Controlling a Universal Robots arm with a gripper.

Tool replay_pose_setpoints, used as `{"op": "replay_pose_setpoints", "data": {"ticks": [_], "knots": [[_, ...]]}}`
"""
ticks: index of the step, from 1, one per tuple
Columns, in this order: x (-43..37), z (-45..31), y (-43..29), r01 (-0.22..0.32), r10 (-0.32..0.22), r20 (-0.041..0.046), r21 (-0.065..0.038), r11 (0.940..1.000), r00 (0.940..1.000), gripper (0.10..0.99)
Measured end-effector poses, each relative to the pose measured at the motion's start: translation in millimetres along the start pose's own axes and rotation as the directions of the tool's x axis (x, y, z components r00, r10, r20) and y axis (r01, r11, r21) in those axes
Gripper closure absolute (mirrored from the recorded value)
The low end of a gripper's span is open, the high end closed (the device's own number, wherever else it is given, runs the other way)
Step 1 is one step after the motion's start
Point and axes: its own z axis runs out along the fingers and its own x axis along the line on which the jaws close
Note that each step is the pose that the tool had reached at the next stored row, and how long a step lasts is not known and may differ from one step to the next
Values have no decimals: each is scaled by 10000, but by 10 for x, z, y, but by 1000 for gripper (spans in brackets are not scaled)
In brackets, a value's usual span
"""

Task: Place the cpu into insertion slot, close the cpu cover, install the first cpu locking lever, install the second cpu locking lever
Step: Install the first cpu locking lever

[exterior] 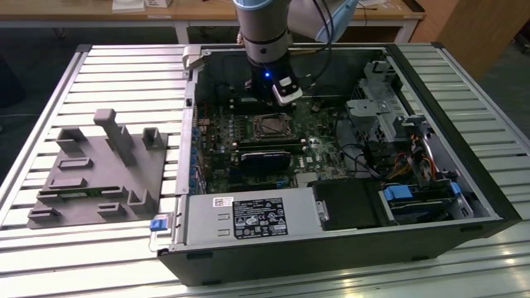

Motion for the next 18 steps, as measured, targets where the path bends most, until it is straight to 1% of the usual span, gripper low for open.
{"op": "replay_pose_setpoints", "data": {"ticks": [7,18], "knots": [[3,-2,-9,-177,177,34,29,9998,9998,980],[1,-16,-10,-669,668,129,106,9977,9977,980]]}}
